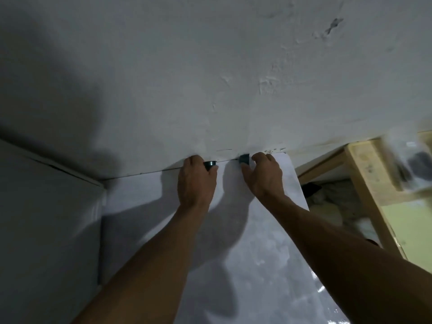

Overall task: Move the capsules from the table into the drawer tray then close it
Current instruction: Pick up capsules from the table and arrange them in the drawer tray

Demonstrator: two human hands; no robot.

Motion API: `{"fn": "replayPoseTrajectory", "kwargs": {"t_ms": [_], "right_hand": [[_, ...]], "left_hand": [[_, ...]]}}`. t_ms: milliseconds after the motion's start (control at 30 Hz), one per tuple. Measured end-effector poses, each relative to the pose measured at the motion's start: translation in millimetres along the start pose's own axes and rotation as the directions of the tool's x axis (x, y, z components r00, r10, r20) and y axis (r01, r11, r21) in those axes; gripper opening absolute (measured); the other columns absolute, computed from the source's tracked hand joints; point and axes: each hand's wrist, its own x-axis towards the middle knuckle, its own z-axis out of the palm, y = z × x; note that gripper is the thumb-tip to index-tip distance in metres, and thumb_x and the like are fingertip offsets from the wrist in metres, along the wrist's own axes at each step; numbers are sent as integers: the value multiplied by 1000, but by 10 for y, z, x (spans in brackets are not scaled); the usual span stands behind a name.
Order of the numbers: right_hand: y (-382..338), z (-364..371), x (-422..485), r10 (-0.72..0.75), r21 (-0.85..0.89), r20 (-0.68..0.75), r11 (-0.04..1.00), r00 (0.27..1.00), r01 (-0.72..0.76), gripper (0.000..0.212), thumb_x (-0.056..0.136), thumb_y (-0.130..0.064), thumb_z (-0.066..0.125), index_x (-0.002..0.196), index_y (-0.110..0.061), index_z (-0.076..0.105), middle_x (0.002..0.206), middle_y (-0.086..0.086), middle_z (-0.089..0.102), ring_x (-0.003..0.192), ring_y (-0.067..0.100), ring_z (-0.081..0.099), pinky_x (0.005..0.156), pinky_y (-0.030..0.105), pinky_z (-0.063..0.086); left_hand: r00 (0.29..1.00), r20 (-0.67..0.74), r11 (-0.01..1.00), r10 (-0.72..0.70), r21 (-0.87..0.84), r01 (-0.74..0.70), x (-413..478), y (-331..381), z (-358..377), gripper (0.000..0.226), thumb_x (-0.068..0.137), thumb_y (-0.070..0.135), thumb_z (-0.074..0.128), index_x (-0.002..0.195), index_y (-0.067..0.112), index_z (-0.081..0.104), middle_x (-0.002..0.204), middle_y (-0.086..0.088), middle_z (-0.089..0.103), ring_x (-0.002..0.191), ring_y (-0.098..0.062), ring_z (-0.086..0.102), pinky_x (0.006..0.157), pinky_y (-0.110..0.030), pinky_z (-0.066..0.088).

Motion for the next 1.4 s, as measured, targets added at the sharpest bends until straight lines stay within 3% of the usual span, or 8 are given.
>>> {"fn": "replayPoseTrajectory", "kwargs": {"t_ms": [200, 533, 600, 700, 967, 1167, 1333, 1400], "right_hand": [[-4, 174, 131, 70, 110, -32, 992, 997, -67, 28, 86, -37, 61, 101, -13, 57, 100, 5, 63, 90, 24, 57, 74, 27, 37], [-132, 154, -114, 53, 179, 45, 982, 998, -61, 42, 79, -31, 68, 115, -18, 51, 111, 8, 58, 95, 28, 59, 78, 32, 45], [-163, 106, -251, 11, 158, 54, 987, 999, -19, 41, 80, -32, 68, 116, -20, 55, 113, 9, 55, 93, 27, 58, 77, 28, 42], [-215, -4, -511, -74, 151, 63, 986, 995, 64, 37, 81, -27, 69, 116, -20, 58, 114, 10, 52, 87, 20, 51, 77, 24, 39], [-224, -318, -1204, -222, 90, 37, 972, 974, 218, 36, 82, -18, 63, 117, -22, 60, 102, 9, 59, 96, 26, 56, 76, 25, 39], [-356, -477, -1771, -376, 90, 29, 924, 926, 372, 38, 85, -21, 61, 123, -20, 59, 111, 12, 59, 104, 25, 55, 82, 24, 38], [-425, -485, -2450, -497, 57, 38, 867, 867, 495, 44, 86, -23, 62, 128, -16, 53, 116, 13, 59, 105, 30, 56, 83, 29, 40], [-494, -443, -2739, -522, 45, 62, 853, 851, 520, 45, 85, -26, 63, 127, -14, 51, 118, 12, 58, 105, 29, 56, 82, 29, 40]], "left_hand": [[981, -45, 965, -187, -194, 175, 2, 75, 145, 30, 83, 36, 68, 86, 13, 49, 89, -8, 65, 87, -29, 59, 70, -31, 38], [989, 44, 940, -139, -308, 146, -254, -10, 7, 43, 76, 23, 69, 115, 15, 51, 102, -5, 63, 95, -26, 60, 86, -39, 50], [990, 97, 943, -103, -308, 128, -335, -31, -74, 47, 77, 23, 67, 122, 17, 54, 106, -6, 61, 100, -25, 58, 89, -41, 50], [995, 99, 950, -11, -310, 41, -515, -48, -236, 32, 77, 20, 68, 107, 11, 66, 99, -9, 64, 96, -24, 59, 86, -39, 51], [992, 90, 912, 89, -408, -45, -1105, -213, -700, 10, 84, 20, 64, 92, 19, 69, 88, 9, 68, 83, -9, 62, 73, -17, 44], [998, -62, 867, -5, -497, -27, -1667, -310, -1081, 13, 80, 32, 70, 85, 19, 71, 82, 11, 71, 75, -2, 63, 65, -8, 44], [986, -153, 856, -68, -516, -20, -2362, -561, -1401, 29, 74, 34, 77, 97, 19, 70, 89, 7, 71, 80, -5, 65, 76, -19, 52], [978, -189, 877, -89, -481, -13, -2626, -726, -1576, 33, 72, 34, 79, 100, 20, 70, 91, 7, 71, 76, 0, 62, 72, -10, 48]]}}
